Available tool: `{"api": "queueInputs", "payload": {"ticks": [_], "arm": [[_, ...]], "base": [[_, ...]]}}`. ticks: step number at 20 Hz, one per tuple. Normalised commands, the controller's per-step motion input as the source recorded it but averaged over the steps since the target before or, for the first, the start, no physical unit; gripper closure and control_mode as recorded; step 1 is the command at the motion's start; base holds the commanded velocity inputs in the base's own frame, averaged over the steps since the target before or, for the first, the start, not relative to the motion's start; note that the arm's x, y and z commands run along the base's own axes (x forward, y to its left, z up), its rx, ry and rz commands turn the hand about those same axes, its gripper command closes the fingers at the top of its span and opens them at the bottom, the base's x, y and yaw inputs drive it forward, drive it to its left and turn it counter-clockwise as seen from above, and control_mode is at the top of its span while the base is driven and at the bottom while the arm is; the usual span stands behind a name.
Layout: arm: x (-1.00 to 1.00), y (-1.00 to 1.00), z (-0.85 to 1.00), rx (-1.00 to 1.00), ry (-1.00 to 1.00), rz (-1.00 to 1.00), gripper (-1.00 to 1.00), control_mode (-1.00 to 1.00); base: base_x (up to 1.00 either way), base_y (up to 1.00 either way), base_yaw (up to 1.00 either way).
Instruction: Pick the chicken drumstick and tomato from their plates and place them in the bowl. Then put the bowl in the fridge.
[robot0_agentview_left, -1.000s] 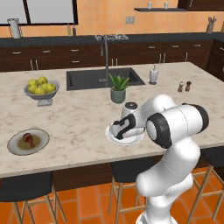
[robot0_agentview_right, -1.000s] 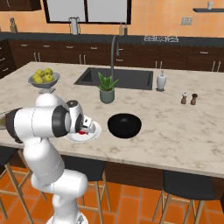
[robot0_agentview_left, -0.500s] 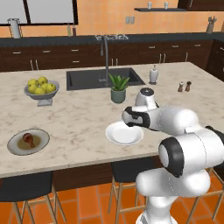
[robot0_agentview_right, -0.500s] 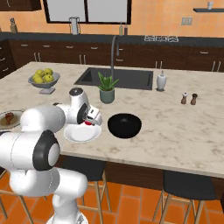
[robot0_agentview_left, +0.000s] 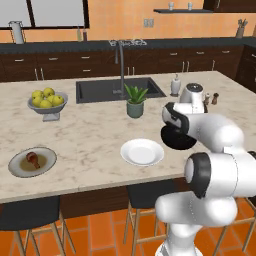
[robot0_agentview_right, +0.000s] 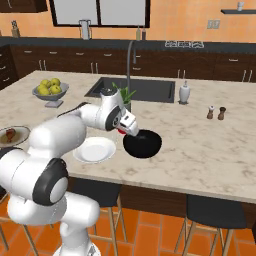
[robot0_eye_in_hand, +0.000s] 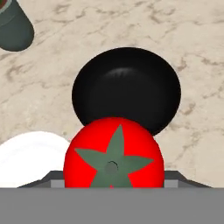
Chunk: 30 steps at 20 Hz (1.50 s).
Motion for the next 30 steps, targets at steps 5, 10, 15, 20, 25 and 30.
{"api": "queueInputs", "payload": {"ticks": [5, 10, 15, 20, 25, 30], "arm": [[0.48, -0.49, -0.44, 0.00, 0.13, 0.01, 1.00, -1.00], [0.55, 0.00, -0.58, 0.00, 0.12, 0.00, 1.00, -1.00], [0.58, -0.19, -0.45, -0.02, 0.00, 0.00, 1.00, -1.00], [0.42, -0.29, -0.46, 0.00, 0.00, 0.00, -1.00, -1.00], [0.10, -0.01, 0.06, 0.00, 0.00, -0.01, -1.00, -1.00], [0.03, 0.00, 0.28, 0.00, 0.00, -0.03, -1.00, -1.00]], "base": [[0.00, 0.00, 0.00], [0.00, 0.00, 0.00], [0.00, 0.00, 0.00], [0.00, 0.00, 0.00], [0.00, 0.00, 0.00], [0.00, 0.00, 0.00]]}}
